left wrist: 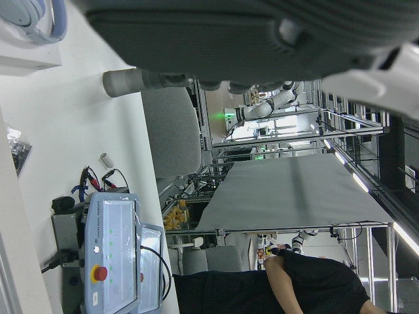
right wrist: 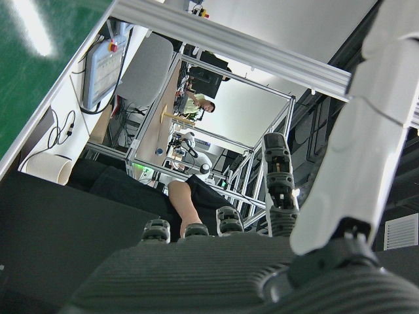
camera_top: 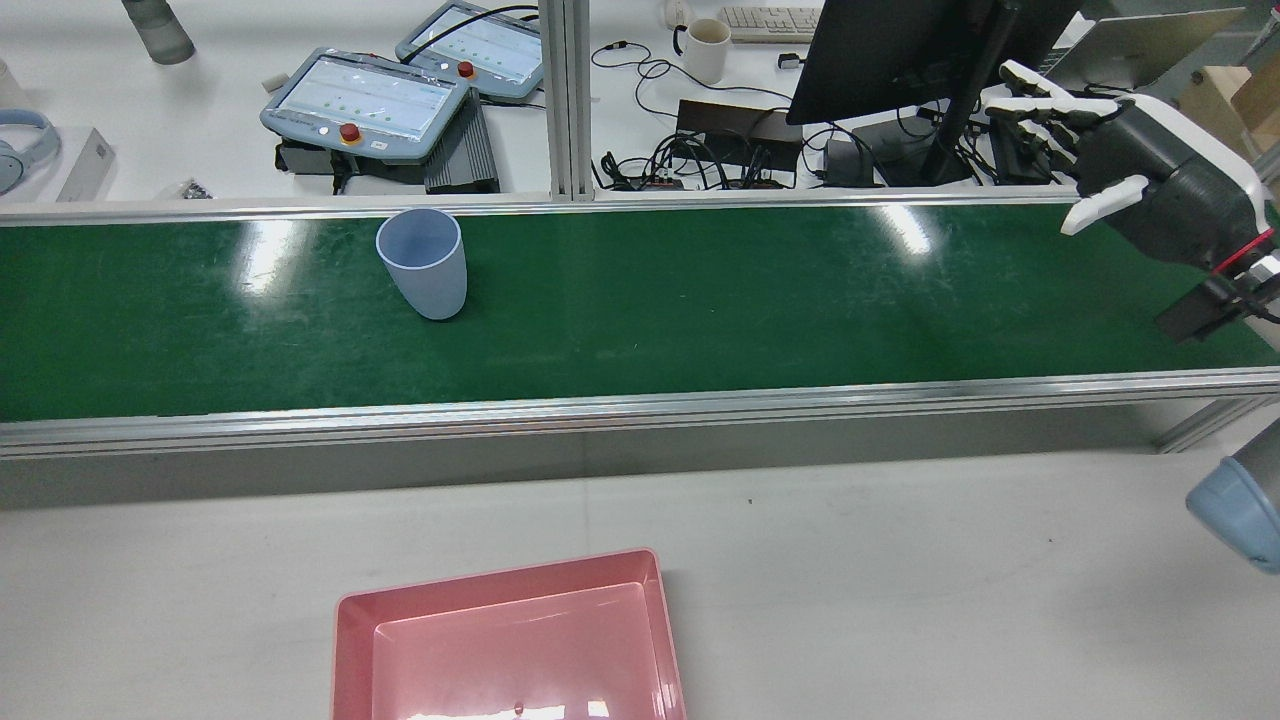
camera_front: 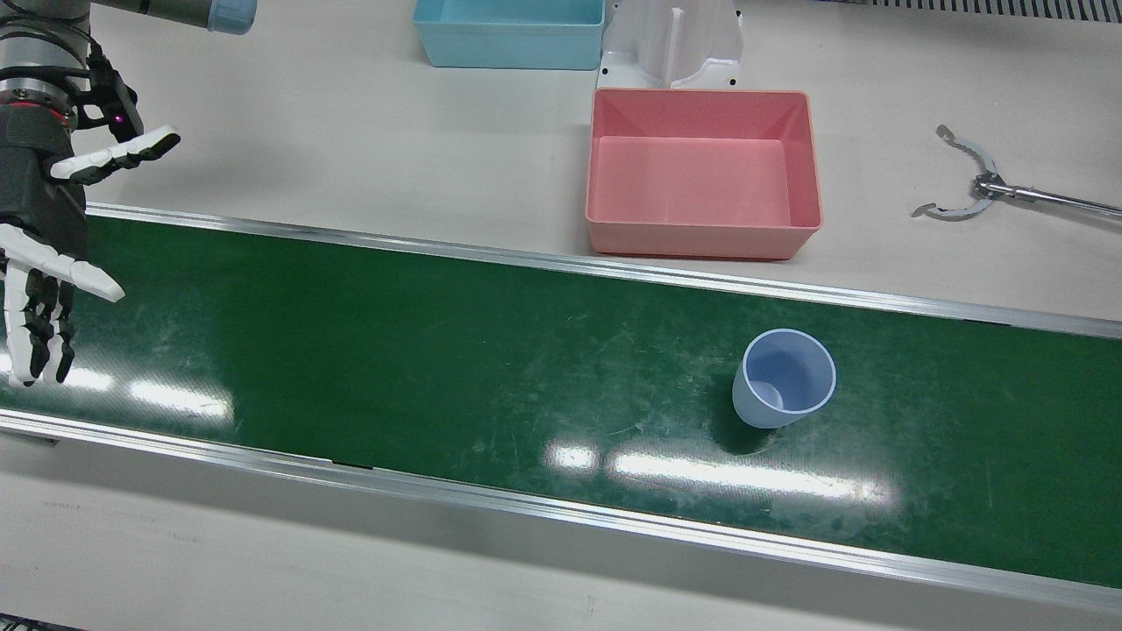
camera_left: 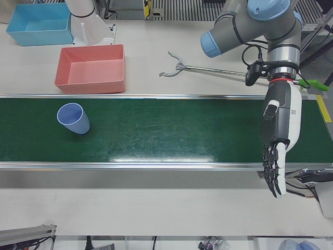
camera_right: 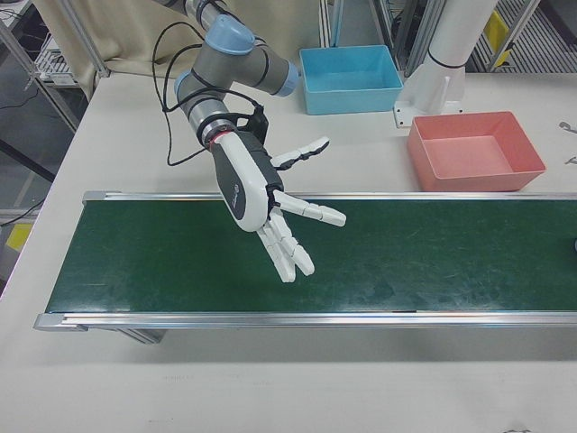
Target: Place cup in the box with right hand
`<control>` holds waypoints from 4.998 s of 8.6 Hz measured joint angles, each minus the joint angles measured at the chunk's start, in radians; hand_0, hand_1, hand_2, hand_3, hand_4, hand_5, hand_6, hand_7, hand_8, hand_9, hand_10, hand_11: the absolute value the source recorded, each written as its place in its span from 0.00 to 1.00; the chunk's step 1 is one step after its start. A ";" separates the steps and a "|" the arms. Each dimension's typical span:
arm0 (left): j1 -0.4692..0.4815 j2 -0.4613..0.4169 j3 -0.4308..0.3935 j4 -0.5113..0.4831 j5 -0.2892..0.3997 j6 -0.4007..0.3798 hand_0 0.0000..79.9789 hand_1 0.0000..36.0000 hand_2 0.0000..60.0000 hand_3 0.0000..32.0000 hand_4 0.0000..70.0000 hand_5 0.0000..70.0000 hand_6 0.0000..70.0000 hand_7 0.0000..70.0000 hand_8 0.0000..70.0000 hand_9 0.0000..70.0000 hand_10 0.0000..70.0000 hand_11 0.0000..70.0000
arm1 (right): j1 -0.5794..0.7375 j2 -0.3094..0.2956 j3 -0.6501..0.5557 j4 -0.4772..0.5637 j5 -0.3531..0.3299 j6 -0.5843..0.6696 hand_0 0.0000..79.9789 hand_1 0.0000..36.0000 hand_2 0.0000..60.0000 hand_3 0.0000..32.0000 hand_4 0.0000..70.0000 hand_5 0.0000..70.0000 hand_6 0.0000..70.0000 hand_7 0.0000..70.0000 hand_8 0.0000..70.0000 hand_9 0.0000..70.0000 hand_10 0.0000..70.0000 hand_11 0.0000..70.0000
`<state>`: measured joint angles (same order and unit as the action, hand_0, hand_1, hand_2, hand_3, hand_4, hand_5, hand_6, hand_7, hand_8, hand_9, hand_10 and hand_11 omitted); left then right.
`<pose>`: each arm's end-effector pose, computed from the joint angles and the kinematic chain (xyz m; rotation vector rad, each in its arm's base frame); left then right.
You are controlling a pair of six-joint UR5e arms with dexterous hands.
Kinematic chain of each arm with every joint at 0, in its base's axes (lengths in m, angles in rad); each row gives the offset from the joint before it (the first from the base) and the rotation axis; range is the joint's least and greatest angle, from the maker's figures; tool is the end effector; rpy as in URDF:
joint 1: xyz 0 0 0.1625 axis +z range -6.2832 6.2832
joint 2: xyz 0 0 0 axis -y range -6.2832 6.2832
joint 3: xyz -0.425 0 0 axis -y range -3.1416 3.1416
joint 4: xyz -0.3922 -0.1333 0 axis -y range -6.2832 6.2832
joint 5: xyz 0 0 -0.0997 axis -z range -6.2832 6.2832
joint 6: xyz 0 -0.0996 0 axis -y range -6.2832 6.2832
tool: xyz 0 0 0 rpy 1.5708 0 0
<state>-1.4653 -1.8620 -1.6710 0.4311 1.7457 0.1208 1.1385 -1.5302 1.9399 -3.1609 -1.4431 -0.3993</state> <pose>-0.0544 -0.5876 0.5235 -0.1666 1.9943 -2.0407 -0.0796 -0.5209 0.4855 0.0618 -2.3496 1.4996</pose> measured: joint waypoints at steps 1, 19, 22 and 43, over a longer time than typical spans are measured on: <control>0.000 0.000 0.000 0.000 0.000 0.000 0.00 0.00 0.00 0.00 0.00 0.00 0.00 0.00 0.00 0.00 0.00 0.00 | -0.003 0.014 -0.031 0.000 0.031 -0.038 0.68 0.39 0.00 0.04 0.37 0.08 0.05 0.22 0.02 0.05 0.05 0.10; -0.003 -0.002 -0.008 0.003 0.000 0.000 0.00 0.00 0.00 0.00 0.00 0.00 0.00 0.00 0.00 0.00 0.00 0.00 | -0.240 0.145 0.001 -0.314 0.353 0.069 0.71 0.43 0.00 0.08 0.36 0.09 0.05 0.24 0.02 0.05 0.03 0.08; -0.003 -0.002 -0.008 0.003 0.000 0.000 0.00 0.00 0.00 0.00 0.00 0.00 0.00 0.00 0.00 0.00 0.00 0.00 | -0.237 0.127 0.001 -0.313 0.351 0.060 0.70 0.41 0.00 0.00 0.37 0.08 0.06 0.23 0.02 0.05 0.04 0.08; -0.003 -0.002 -0.007 0.003 0.000 0.000 0.00 0.00 0.00 0.00 0.00 0.00 0.00 0.00 0.00 0.00 0.00 0.00 | -0.242 0.162 0.023 -0.309 0.350 0.022 0.68 0.38 0.00 0.00 0.37 0.08 0.06 0.27 0.00 0.04 0.06 0.11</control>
<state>-1.4680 -1.8638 -1.6781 0.4336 1.7457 0.1212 0.8964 -1.3685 1.9630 -3.4696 -1.0927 -0.3771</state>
